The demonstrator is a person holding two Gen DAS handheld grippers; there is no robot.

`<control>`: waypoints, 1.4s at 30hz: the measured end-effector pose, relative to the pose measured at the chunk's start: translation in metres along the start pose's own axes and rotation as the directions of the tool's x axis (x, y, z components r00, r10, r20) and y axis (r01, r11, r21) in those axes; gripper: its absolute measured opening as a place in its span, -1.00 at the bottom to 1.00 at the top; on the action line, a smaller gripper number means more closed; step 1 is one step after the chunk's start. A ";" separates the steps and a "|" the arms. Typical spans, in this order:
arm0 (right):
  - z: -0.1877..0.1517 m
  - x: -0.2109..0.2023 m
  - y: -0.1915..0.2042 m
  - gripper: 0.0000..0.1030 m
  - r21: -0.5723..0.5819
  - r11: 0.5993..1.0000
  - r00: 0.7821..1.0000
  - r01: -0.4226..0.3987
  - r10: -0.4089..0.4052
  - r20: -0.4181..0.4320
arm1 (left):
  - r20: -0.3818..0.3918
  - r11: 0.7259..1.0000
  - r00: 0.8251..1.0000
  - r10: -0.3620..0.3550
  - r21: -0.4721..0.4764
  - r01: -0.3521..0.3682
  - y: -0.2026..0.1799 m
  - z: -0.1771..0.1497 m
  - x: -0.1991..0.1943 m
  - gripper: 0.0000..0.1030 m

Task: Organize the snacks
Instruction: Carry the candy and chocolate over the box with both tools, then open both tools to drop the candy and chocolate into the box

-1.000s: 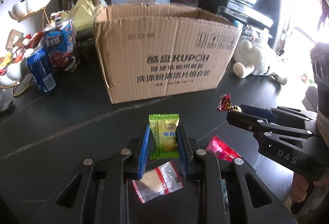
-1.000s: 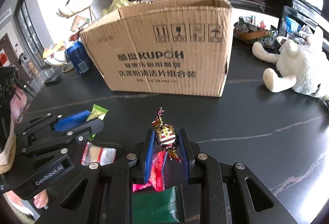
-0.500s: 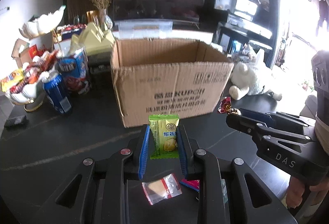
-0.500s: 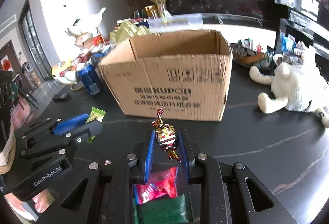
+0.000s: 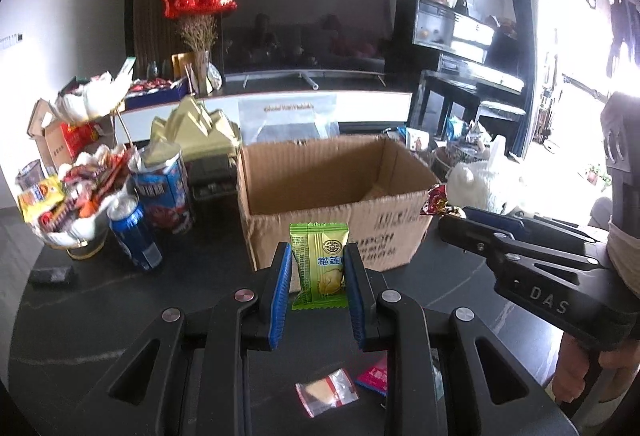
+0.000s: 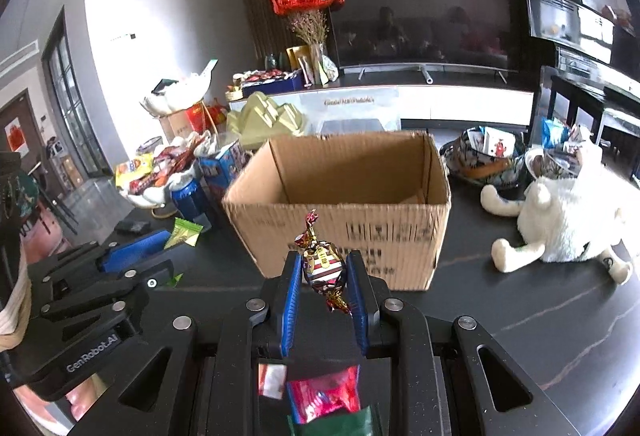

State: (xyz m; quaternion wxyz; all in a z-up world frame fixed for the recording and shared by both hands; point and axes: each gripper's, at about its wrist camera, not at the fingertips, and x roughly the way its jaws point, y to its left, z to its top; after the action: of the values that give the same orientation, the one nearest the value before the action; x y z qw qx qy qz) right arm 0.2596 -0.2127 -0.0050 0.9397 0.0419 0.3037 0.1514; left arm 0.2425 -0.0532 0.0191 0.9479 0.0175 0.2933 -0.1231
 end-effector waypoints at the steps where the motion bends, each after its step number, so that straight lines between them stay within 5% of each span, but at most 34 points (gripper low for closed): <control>1: 0.004 0.001 0.000 -0.53 0.000 1.000 1.000 0.001 -0.001 -0.001 | 0.002 1.000 1.000 -0.001 0.003 0.001 0.000 0.003 -0.001 -0.49; 10: 0.039 0.007 -0.003 -0.53 0.028 1.000 1.000 0.013 -0.013 -0.004 | 0.023 1.000 1.000 -0.004 0.027 0.003 0.004 0.041 -0.003 -0.49; 23: 0.084 0.025 -0.002 -0.53 -0.005 0.999 0.999 0.051 -0.051 0.010 | -0.052 0.999 0.998 -0.032 -0.005 0.031 0.019 0.076 0.040 -0.49; 34: 0.089 0.074 -0.019 -0.53 0.003 0.998 0.998 0.057 -0.057 -0.035 | -0.093 1.000 0.995 -0.021 -0.013 0.020 0.027 0.087 0.092 -0.41; 38: 0.086 0.080 -0.024 -0.28 0.021 0.997 0.996 0.076 -0.075 -0.045 | -0.106 1.000 0.994 -0.022 -0.016 0.020 0.028 0.081 0.095 -0.32; 42: 0.079 0.074 -0.022 -0.27 0.018 0.997 0.997 0.071 -0.070 -0.044 | -0.080 1.000 0.997 -0.011 0.003 0.011 0.025 0.075 0.082 -0.25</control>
State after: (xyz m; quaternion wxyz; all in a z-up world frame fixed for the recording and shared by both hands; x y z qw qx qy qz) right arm 0.3680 -0.2098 0.0141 0.9373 0.0369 0.3265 0.1161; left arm 0.3552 -0.0552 0.0343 0.9347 0.0226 0.3308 -0.1279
